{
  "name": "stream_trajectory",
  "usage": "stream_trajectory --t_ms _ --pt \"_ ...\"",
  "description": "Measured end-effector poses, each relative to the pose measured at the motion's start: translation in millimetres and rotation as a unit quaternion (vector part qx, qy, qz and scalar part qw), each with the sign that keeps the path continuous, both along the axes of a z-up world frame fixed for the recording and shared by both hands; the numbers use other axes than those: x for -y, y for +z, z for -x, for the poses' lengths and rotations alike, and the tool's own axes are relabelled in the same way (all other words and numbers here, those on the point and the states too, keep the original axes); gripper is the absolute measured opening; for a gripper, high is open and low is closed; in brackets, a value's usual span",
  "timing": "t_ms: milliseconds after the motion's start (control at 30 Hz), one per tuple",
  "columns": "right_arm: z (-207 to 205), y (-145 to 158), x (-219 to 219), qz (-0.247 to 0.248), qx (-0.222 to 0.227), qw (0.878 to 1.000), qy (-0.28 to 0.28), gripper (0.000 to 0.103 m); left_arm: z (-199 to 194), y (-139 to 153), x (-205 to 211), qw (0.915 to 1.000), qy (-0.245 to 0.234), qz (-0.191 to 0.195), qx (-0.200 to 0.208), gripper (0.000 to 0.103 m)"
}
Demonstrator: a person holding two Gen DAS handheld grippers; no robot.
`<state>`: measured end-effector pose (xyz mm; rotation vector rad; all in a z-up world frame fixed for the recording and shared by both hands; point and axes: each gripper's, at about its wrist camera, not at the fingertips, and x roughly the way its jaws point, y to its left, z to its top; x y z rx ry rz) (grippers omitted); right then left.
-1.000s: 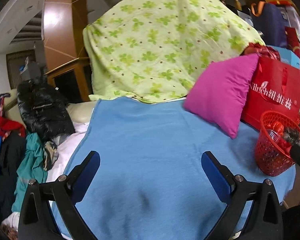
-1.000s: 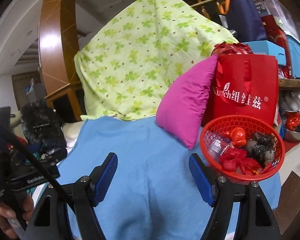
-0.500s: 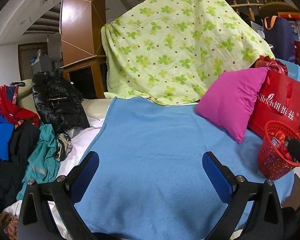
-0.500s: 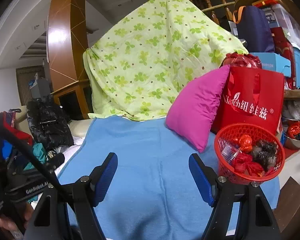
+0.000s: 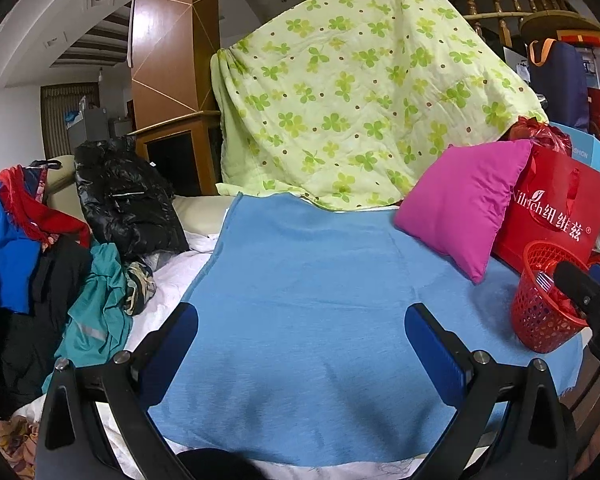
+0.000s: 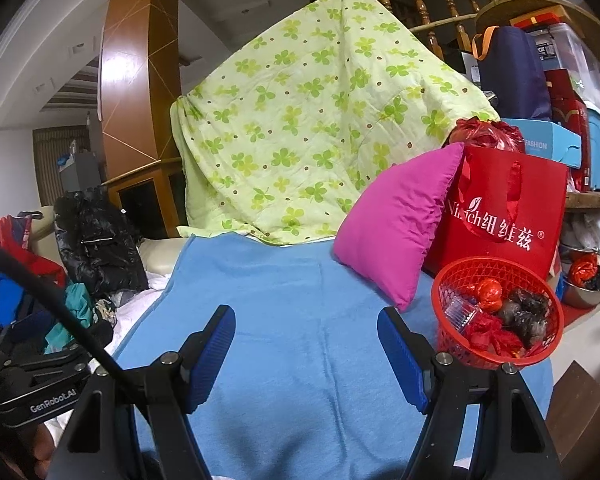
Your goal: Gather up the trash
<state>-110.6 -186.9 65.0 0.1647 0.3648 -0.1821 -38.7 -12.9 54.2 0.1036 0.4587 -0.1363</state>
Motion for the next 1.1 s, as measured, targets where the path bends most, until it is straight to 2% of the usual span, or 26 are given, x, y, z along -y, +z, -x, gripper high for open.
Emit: stream_trajectory --t_ms 667,1100 --pt "-6 -2 -9 0.009 -0.008 1.0 0.009 0.077 0 -5 -6 1.0 0.004 0.0 -0.008 0.103" --pt "-26 -6 -9 0.021 -0.016 1.0 0.014 0.077 -16 -11 -7 0.9996 0.013 0.002 -0.023 0.103"
